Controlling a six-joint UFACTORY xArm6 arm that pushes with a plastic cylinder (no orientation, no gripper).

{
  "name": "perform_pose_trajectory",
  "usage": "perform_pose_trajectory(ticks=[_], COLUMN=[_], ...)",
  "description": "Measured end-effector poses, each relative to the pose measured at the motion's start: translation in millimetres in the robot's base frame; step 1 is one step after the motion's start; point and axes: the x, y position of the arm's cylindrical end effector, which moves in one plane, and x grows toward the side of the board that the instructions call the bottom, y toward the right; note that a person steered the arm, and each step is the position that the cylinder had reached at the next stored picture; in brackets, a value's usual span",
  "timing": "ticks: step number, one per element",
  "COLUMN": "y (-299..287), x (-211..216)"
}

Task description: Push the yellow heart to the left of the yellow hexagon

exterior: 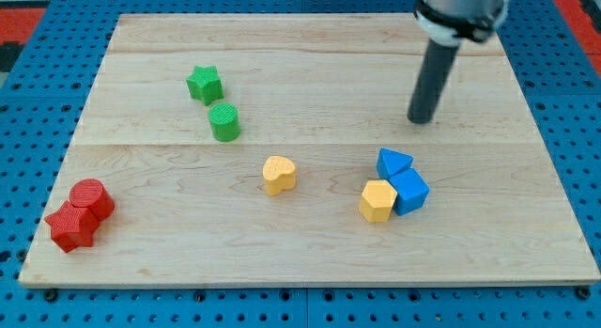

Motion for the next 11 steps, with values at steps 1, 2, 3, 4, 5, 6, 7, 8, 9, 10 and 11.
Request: perform_pose_trajectory(ticks=[1,2,3,4,5,6,7,8,9,10,11], y=[-49.6,-92.1,-127.6,-154.9,-166.1,-143.6,-166.1,-166.1,-174.9,-210.2,-213.9], x=[-34.2,-60.6,-74.5,-75.1,-60.4,-14.2,60.4,102.5,93.2,97.7,128.1])
